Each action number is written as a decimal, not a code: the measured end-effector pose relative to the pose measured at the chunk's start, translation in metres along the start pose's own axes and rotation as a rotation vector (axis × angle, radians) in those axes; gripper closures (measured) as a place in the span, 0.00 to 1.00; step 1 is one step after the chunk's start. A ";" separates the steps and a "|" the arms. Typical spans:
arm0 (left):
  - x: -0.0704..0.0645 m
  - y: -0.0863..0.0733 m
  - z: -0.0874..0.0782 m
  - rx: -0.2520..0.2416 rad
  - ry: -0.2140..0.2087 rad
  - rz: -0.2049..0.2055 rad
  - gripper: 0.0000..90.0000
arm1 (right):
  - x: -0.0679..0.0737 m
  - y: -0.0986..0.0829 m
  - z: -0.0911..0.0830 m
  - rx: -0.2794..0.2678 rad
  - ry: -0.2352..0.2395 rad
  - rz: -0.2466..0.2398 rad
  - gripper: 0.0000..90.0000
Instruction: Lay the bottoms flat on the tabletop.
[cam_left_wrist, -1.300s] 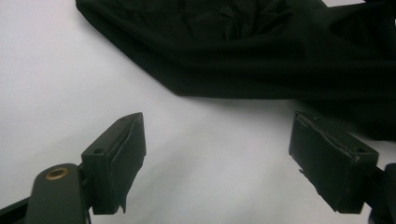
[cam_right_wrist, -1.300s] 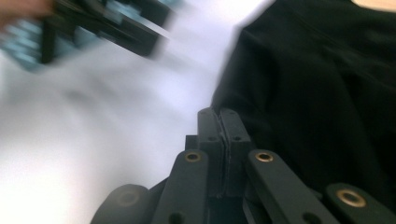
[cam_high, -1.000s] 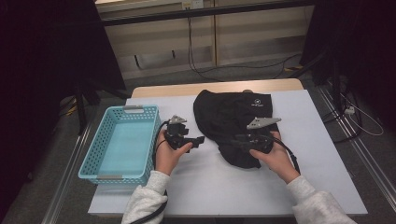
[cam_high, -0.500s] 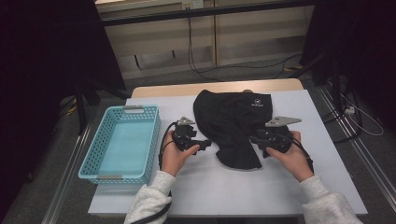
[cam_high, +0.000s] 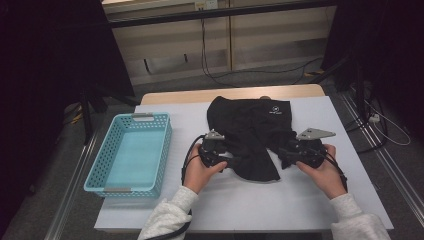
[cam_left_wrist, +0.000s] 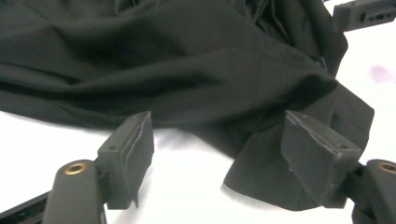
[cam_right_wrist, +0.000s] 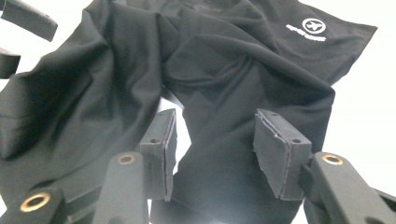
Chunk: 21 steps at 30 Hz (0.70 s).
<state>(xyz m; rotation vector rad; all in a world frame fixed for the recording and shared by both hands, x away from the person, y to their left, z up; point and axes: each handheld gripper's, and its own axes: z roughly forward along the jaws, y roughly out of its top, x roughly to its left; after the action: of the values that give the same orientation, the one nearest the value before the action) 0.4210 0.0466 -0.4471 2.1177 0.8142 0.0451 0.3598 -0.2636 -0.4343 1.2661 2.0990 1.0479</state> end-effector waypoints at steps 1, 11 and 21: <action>-0.002 -0.001 0.002 0.002 -0.003 0.001 0.35 | -0.001 -0.001 0.000 0.002 0.000 -0.002 0.56; -0.008 -0.005 0.011 0.075 -0.012 -0.005 0.74 | 0.005 -0.008 0.009 0.056 0.002 -0.038 0.62; 0.000 0.001 -0.010 0.067 -0.035 -0.126 1.00 | 0.011 -0.009 0.018 0.089 0.014 -0.085 0.97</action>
<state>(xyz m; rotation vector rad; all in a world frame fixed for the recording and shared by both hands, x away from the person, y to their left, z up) 0.4187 0.0538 -0.4397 2.1187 0.9383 -0.0864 0.3629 -0.2501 -0.4526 1.2021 2.2117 0.9393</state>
